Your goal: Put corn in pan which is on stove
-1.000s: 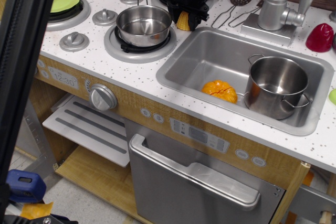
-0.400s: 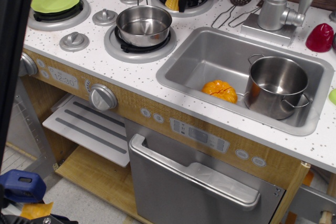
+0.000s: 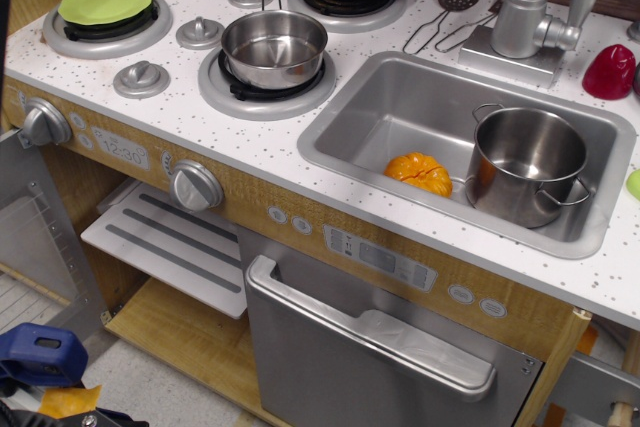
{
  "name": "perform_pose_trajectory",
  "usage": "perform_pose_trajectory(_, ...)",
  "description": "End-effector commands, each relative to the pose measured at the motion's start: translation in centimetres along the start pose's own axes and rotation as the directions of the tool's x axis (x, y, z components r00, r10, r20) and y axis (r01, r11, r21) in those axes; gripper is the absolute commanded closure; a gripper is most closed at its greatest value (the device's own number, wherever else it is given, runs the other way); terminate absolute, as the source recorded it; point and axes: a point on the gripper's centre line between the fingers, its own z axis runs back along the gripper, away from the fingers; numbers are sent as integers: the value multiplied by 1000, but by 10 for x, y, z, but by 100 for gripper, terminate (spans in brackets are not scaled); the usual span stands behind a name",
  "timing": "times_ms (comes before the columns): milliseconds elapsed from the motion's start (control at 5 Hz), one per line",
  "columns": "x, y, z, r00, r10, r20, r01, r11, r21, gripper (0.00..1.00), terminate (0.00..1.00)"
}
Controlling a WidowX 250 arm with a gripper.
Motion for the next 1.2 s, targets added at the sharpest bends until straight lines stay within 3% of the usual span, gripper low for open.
perform_pose_trajectory(0,5,31,50,991,74,110,-80,996,46,100,0)
perform_pose_trajectory(400,-16,37,36,986,118,117,-120,993,16,100,0)
perform_pose_trajectory(800,-37,42,21,981,165,98,-160,986,-53,100,0)
perform_pose_trajectory(1000,-43,37,21,978,179,107,-173,983,-61,0,0)
